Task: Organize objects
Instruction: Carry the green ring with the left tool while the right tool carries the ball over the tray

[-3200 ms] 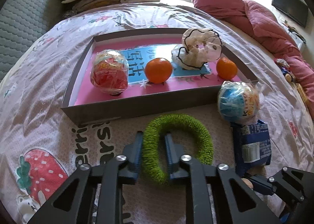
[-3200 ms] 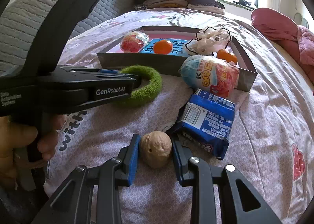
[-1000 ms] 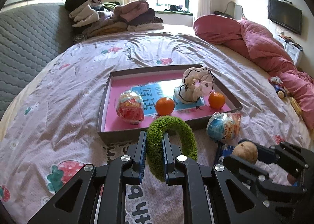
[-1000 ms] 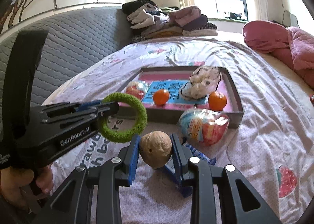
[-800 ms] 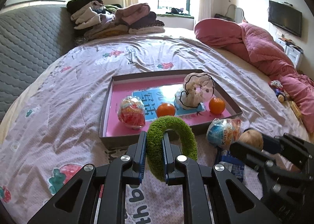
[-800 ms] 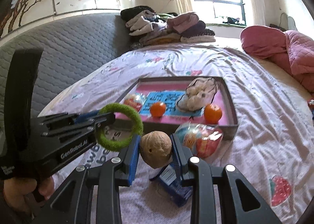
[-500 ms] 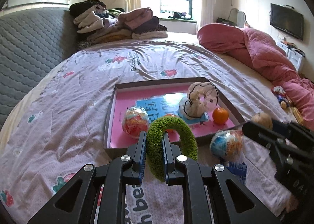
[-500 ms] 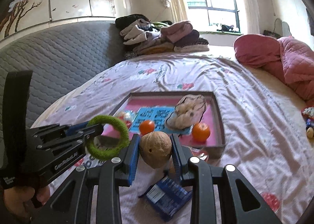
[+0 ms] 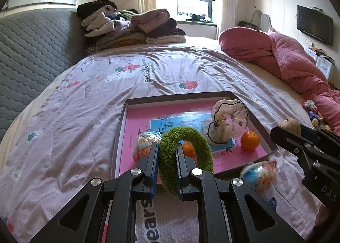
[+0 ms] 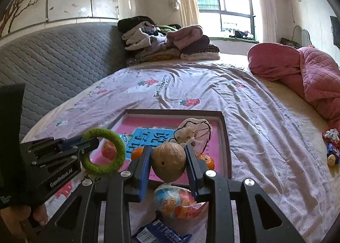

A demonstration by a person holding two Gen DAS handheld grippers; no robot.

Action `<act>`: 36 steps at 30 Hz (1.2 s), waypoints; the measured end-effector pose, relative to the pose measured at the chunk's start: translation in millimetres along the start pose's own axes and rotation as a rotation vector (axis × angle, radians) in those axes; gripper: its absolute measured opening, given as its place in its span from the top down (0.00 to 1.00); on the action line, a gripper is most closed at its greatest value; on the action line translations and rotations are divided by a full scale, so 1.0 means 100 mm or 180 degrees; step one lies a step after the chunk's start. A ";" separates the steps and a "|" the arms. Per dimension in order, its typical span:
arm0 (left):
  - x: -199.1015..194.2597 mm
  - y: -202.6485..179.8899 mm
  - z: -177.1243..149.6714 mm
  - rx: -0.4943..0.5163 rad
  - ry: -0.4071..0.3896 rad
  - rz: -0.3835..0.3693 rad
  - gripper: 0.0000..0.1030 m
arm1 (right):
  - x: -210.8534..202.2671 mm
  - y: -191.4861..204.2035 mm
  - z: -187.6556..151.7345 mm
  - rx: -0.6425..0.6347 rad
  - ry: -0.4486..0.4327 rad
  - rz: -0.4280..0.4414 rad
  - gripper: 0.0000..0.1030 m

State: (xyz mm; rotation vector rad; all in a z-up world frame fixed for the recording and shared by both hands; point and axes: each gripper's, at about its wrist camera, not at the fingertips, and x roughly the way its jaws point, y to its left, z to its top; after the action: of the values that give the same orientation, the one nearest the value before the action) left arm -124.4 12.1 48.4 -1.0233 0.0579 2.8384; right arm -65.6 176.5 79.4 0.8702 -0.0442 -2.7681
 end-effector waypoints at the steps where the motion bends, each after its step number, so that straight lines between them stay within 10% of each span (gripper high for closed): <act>1: 0.03 0.00 0.01 -0.0010 0.0010 0.0000 0.86 | 0.03 0.00 0.02 -0.0020 0.0001 0.0000 0.69; 36: 0.84 0.22 0.21 -0.0144 0.0261 0.0086 0.86 | 1.18 0.19 -0.07 -0.0649 0.0789 -0.0072 0.69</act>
State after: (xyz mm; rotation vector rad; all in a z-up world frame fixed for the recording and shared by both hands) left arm -204.4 0.5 10.6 -1.1567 0.0154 2.8332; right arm -151.1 130.8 9.5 1.1527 0.2871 -2.6038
